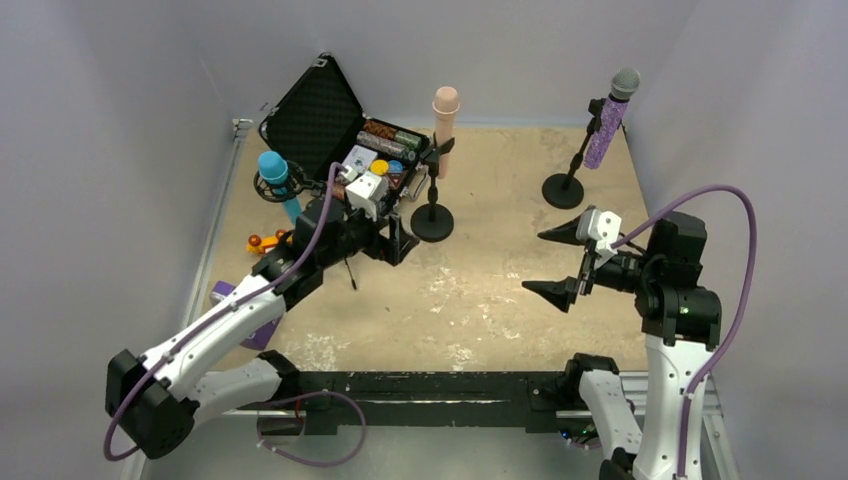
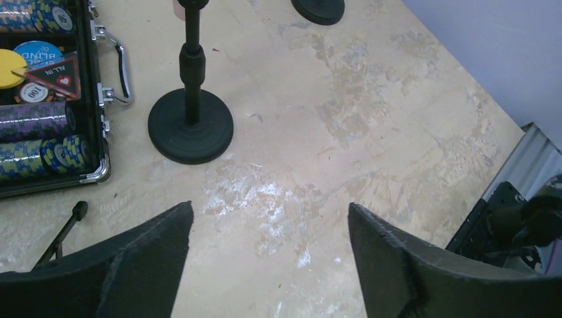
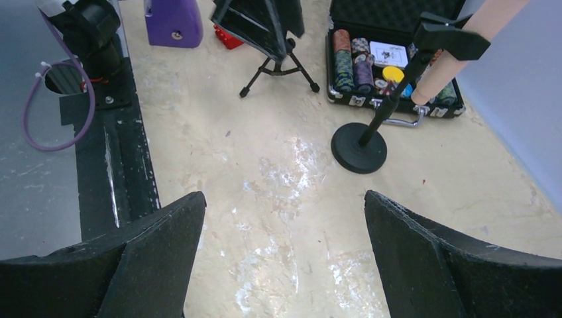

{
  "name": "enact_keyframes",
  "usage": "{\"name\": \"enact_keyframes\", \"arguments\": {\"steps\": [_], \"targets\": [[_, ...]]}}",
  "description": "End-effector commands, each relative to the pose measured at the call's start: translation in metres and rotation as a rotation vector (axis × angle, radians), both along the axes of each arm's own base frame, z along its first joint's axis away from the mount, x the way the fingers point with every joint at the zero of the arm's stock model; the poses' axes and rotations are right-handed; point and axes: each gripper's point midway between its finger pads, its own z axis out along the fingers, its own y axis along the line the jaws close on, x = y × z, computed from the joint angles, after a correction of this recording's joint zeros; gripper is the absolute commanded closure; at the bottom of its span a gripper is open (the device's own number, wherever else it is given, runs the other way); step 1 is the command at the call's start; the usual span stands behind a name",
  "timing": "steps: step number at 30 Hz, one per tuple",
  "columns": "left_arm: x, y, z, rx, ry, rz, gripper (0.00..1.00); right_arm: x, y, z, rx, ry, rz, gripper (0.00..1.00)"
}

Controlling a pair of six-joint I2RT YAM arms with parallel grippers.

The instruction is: Attach the microphones to the stand

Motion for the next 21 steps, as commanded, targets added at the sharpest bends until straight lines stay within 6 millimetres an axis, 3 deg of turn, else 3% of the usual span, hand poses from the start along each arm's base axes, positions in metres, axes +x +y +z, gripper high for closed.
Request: {"name": "enact_keyframes", "arguments": {"steps": [1, 15, 21], "targets": [[-0.035, 0.012, 0.014, -0.054, 0.007, -0.039, 0.04, 0.008, -0.004, -0.007, -0.012, -0.014, -0.036, 0.07], [-0.097, 0.070, 0.030, -0.037, -0.069, -0.014, 0.01, 0.048, -0.032, -0.049, 0.000, 0.010, -0.329, 0.04], [-0.110, 0.085, 0.026, -0.038, -0.069, 0.013, 0.01, 0.075, -0.054, -0.050, 0.078, 0.066, -0.537, 0.01]]}}
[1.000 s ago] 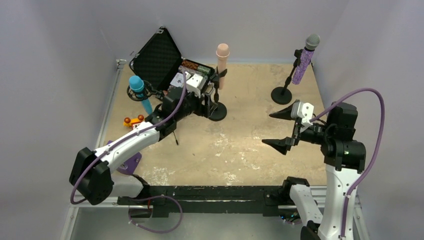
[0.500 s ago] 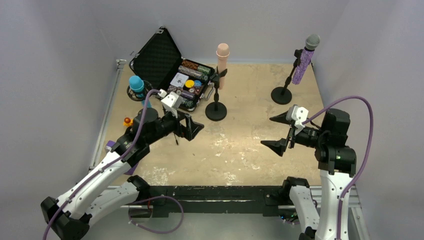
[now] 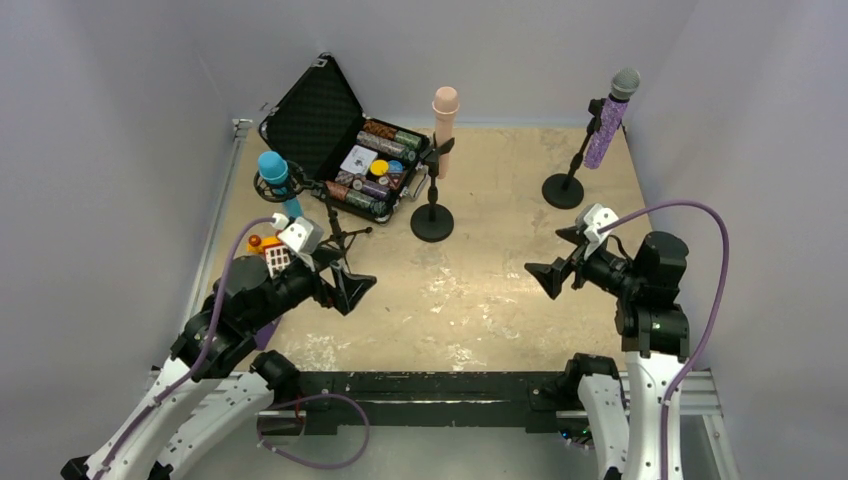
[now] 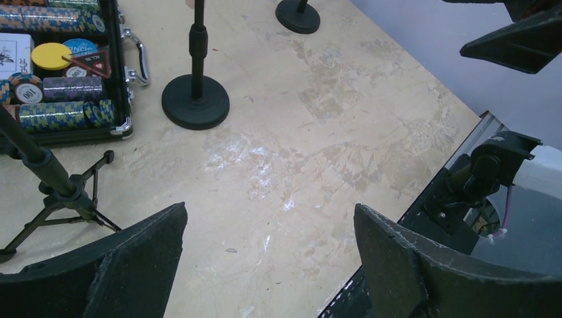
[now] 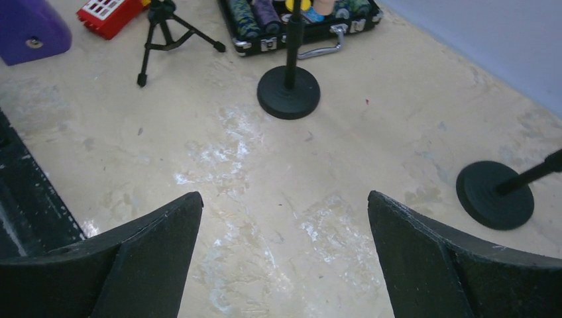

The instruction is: Attach the microphones to the stand

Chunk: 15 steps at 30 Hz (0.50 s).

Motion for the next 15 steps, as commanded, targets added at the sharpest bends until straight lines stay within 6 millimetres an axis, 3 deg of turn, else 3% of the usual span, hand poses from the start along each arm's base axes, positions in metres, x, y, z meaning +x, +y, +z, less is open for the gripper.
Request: {"name": "enact_keyframes", "arguments": {"steps": [1, 15], "targets": [[-0.008, 0.011, -0.018, 0.042, 0.031, 0.022, 0.01, 0.029, -0.022, 0.014, 0.071, -0.015, -0.209, 0.01], [-0.018, 0.022, -0.019, 0.048, 0.047, 0.042, 0.01, 0.037, -0.028, 0.008, 0.147, 0.036, -0.290, 0.01]]}}
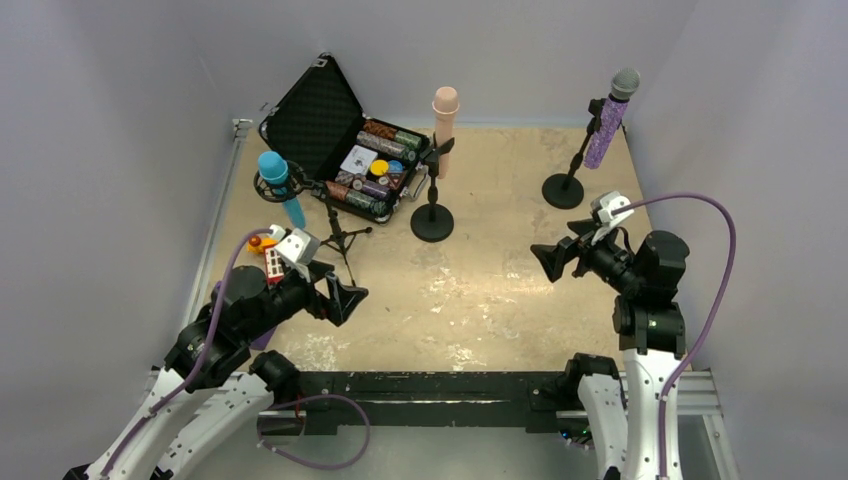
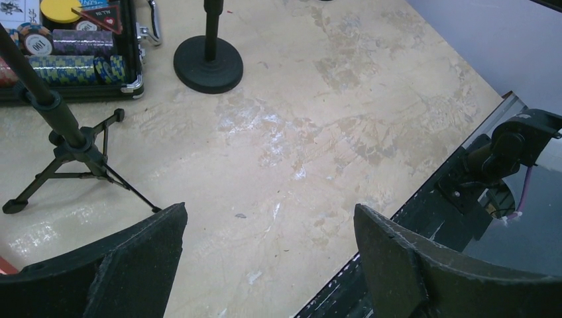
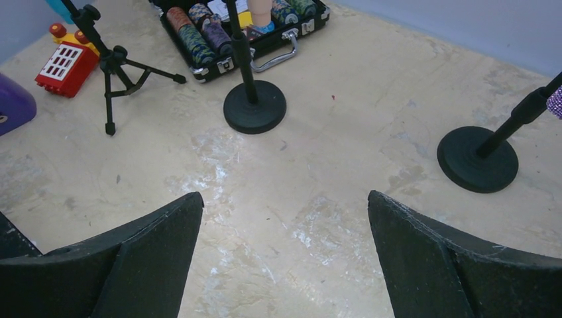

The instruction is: Attach the microphones to the stand

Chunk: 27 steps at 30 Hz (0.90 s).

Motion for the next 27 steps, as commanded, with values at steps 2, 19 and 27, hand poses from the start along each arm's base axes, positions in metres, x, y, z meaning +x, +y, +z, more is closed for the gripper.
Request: {"name": "enact_keyframes", "arguments": {"steps": [2, 19, 27], "targets": [[-0.002, 0.003, 0.005, 0.004, -0.011, 0.005, 0.00, 0.009, -0.008, 0.004, 0.046, -0.008, -0.080, 0.01], [-0.001, 0.005, -0.005, 0.029, 0.006, 0.012, 0.01, 0.013, -0.011, 0.002, 0.100, 0.008, -0.123, 0.01], [0.000, 0.006, -0.010, 0.040, 0.011, 0.017, 0.01, 0.012, -0.009, -0.002, 0.084, 0.005, -0.099, 0.01]]}}
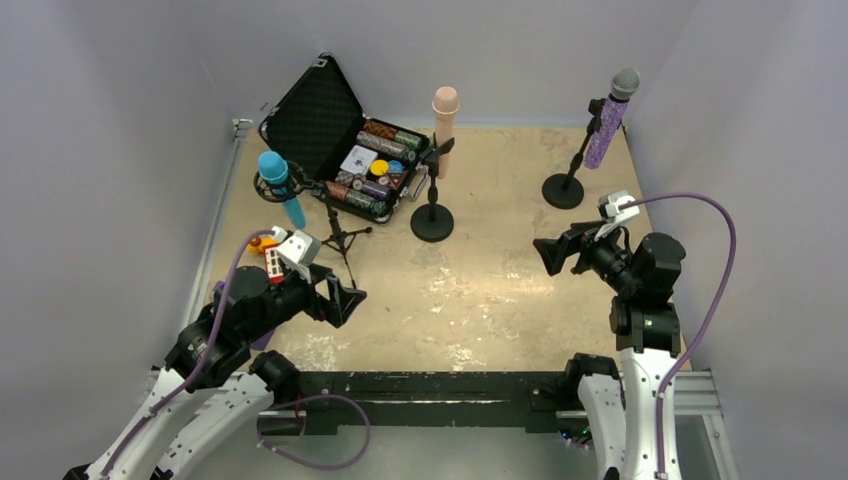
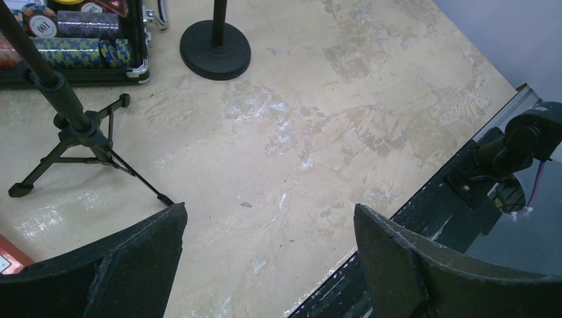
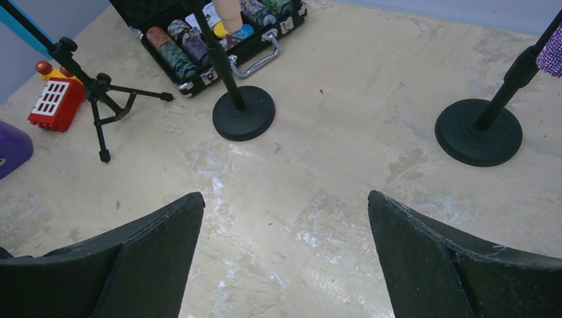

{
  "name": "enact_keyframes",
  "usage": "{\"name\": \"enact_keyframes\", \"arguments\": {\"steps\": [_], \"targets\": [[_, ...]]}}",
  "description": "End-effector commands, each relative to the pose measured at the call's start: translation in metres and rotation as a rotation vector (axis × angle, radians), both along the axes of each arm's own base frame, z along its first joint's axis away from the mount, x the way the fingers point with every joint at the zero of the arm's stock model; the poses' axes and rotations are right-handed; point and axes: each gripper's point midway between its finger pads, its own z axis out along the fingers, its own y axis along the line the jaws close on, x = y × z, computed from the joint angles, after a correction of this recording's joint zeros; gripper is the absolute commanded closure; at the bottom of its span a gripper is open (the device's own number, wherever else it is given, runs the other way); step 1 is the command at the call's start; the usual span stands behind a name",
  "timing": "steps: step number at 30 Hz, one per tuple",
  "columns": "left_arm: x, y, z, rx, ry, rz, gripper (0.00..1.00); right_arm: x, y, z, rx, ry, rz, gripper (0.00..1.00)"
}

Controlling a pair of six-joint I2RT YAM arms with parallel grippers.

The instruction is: Attach the microphones to the stand

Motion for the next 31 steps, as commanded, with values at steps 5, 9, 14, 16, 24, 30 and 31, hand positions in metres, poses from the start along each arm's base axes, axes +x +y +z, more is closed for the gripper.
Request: {"name": "enact_keyframes", "arguments": {"steps": [5, 9, 14, 16, 24, 30, 31], "targets": [[0.0023, 0.0008, -0.0015, 0.012, -0.018, 0.003, 0.01, 0.0006, 0.0021, 0.0059, -0.013, -0.049, 0.022, 0.01], [0.0030, 0.0005, -0.0031, 0.013, -0.014, 0.004, 0.01, 0.0009, 0.0019, 0.0054, -0.012, -0.047, 0.021, 0.01], [0.0035, 0.0001, -0.0045, 0.014, -0.013, 0.004, 0.01, 0.0011, 0.0019, 0.0050, -0.012, -0.048, 0.022, 0.01], [0.0035, -0.0003, -0.0045, 0.014, -0.012, 0.002, 0.01, 0.0010, 0.0021, 0.0046, -0.011, -0.046, 0.023, 0.01], [0.0041, -0.0006, -0.0062, 0.016, -0.012, 0.002, 0.01, 0.0020, 0.0018, 0.0040, -0.012, -0.045, 0.021, 0.01], [0.0045, -0.0007, -0.0073, 0.018, -0.011, 0.002, 0.01, 0.0024, 0.0012, 0.0035, -0.013, -0.045, 0.018, 0.01], [0.0046, -0.0005, -0.0071, 0.019, -0.011, 0.004, 0.01, 0.0022, 0.0015, 0.0045, -0.013, -0.046, 0.020, 0.01]]}}
